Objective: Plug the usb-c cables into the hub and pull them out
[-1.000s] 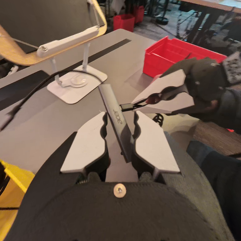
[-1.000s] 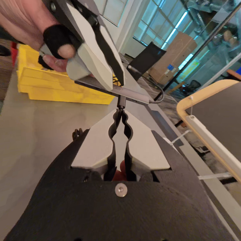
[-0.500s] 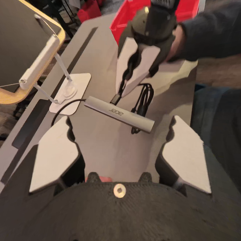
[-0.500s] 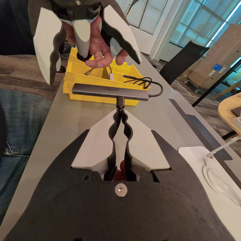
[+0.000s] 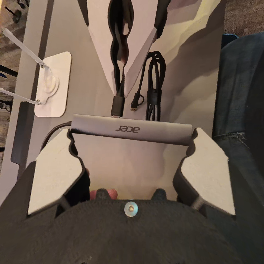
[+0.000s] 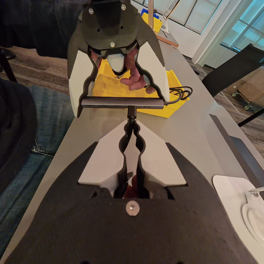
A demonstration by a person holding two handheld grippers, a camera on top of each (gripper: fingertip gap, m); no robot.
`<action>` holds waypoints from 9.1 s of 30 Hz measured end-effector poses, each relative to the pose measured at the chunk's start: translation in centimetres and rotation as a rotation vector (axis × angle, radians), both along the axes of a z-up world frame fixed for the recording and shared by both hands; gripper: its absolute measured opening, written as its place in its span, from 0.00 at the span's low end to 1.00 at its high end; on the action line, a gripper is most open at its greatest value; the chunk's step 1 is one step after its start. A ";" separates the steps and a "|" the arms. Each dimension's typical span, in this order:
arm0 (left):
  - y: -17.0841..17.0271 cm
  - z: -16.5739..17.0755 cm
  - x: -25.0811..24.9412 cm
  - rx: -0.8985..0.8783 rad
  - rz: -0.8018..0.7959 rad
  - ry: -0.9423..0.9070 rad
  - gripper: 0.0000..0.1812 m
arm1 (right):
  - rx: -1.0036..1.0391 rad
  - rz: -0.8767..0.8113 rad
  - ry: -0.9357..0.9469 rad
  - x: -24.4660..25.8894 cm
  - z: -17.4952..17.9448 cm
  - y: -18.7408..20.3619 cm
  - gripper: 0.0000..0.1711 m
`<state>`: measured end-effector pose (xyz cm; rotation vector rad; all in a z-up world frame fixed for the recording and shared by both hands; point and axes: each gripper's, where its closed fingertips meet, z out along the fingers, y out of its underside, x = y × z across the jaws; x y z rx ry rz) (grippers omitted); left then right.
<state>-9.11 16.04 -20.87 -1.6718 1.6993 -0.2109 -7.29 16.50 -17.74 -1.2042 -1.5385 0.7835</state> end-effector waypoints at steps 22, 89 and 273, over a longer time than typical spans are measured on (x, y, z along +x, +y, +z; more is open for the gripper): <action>-0.1 2.3 1.8 -0.187 0.079 -0.383 0.79 | -0.160 0.002 0.216 0.2 0.0 0.7 0.01; 0.3 6.1 4.6 -0.370 0.222 -1.004 0.76 | -0.539 0.096 0.635 1.0 1.6 0.8 0.06; -0.2 1.2 5.5 0.656 0.025 -0.104 0.06 | -0.417 0.219 0.220 3.0 -1.4 -2.0 0.05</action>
